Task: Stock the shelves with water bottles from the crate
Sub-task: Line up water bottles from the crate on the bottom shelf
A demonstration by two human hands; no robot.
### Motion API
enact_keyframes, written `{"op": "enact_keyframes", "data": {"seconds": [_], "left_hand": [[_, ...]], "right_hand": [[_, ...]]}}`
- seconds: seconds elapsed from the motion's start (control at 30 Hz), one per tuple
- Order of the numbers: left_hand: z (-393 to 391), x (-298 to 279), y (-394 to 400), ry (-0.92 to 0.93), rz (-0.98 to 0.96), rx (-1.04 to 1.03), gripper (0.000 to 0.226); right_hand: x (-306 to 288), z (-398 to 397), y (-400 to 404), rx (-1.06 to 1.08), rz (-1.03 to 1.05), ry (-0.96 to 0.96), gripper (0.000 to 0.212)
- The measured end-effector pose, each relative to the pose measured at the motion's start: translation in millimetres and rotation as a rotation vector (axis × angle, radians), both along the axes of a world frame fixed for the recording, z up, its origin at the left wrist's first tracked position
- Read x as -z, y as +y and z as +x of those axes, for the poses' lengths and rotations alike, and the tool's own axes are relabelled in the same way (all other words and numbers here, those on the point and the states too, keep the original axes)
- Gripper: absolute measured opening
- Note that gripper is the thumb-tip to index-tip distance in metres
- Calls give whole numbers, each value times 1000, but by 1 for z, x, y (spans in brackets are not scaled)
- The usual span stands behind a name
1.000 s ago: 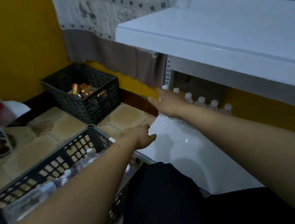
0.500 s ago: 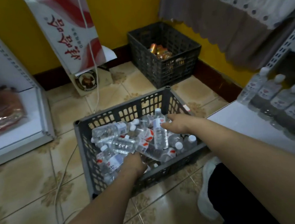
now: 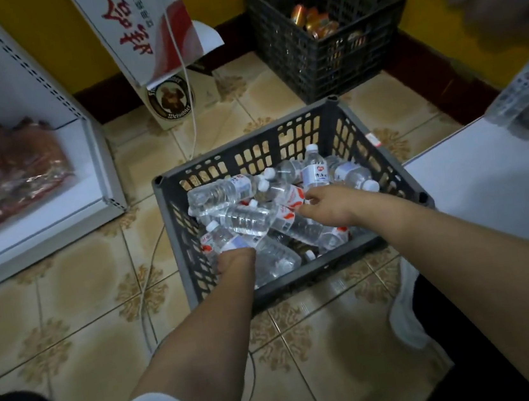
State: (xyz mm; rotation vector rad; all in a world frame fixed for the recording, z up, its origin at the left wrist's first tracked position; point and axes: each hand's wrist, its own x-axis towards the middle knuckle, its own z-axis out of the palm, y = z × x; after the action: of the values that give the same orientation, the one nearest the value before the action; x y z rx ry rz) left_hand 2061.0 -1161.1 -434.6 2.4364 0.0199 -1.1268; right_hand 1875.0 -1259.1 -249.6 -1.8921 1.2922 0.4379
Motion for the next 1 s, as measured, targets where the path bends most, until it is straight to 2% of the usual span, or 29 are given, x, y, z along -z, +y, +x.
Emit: {"op": "enact_keyframes", "data": {"seconds": [0.07, 0.17, 0.27, 0.37, 0.47, 0.53, 0.67, 0.73, 0.8, 0.83, 0.9, 1.0], "left_hand": [[-11, -28, 9, 66, -102, -106, 67], [-10, -27, 13, 46, -148, -133, 78], [-5, -37, 15, -49, -172, 5, 84], [-7, -44, 19, -151, -270, 153, 68], [-19, -77, 19, -217, -443, 297, 68], [-33, -110, 18, -273, -636, 377, 60], [-61, -183, 5, -433, -955, 595, 54], [-76, -215, -4, -549, -1016, 700, 54], [-92, -243, -13, -619, -1064, 773, 58], [-100, -253, -18, -608, -1084, 807, 61], [-115, -272, -23, -443, -1115, 874, 62], [-137, -292, -31, -114, -1016, 940, 41]], "right_hand": [[-3, -1, 0, 17, -12, 3, 64], [-8, -4, -3, 68, -10, -17, 65], [-17, -4, -7, 79, -27, -16, 68], [-26, -4, -7, 97, -66, -38, 65], [-34, -3, -4, 136, -108, -100, 68], [-45, -3, -2, 183, -151, -197, 69], [-85, -6, -3, 363, -115, -539, 72], [-108, -15, -7, 513, -62, -699, 52], [-131, -33, -12, 632, -101, -787, 37], [-143, -46, -13, 667, -139, -813, 35], [-165, -76, -11, 725, -211, -864, 30], [-186, -131, -10, 845, -251, -945, 30]]}}
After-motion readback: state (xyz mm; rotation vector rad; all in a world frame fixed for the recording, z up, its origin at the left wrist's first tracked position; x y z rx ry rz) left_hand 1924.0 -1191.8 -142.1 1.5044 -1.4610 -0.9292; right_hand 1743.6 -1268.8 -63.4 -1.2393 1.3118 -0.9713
